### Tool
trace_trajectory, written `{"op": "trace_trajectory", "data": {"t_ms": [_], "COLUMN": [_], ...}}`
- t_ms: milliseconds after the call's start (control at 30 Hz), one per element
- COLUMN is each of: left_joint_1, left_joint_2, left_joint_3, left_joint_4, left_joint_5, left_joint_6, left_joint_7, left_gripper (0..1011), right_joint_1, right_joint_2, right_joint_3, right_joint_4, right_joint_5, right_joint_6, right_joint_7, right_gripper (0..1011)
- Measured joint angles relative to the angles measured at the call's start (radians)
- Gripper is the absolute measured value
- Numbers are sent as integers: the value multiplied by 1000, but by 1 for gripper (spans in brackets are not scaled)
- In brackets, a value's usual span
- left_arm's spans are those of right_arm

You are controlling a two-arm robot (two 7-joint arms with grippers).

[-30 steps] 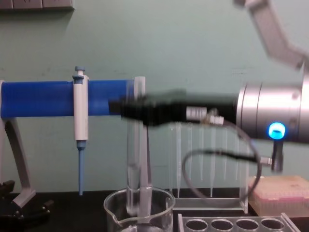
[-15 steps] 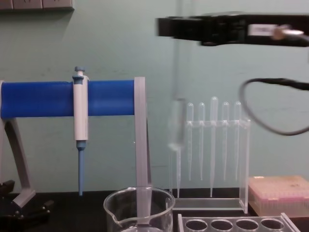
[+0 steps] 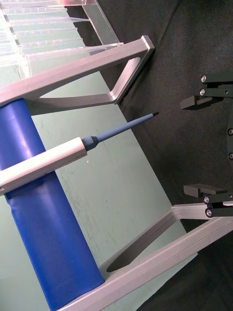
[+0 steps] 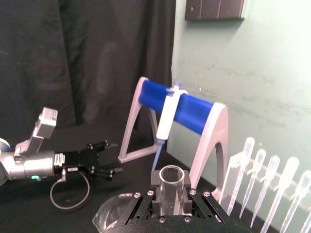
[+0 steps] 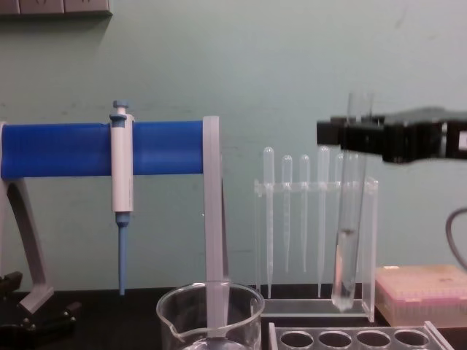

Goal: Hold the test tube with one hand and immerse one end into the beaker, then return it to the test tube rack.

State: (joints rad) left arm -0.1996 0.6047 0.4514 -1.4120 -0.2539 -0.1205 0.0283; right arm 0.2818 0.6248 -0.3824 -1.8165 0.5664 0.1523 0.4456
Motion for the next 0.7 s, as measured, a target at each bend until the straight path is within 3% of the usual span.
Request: {"op": "trace_trajectory", "data": {"t_ms": [700], "left_joint_1": [0], "left_joint_2": [0], "left_joint_3": [0], "left_joint_4": [0], "left_joint_5": [0], "left_joint_6": [0], "left_joint_7": [0], "left_gripper": [1000], "right_joint_1": [-28], "right_joint_2": [-32], "right_joint_3": [-20], "right_joint_4": [39], "right_joint_5": [-14], "right_joint_6": [-4], "right_joint_7": [-9], "right_gripper": [226]}}
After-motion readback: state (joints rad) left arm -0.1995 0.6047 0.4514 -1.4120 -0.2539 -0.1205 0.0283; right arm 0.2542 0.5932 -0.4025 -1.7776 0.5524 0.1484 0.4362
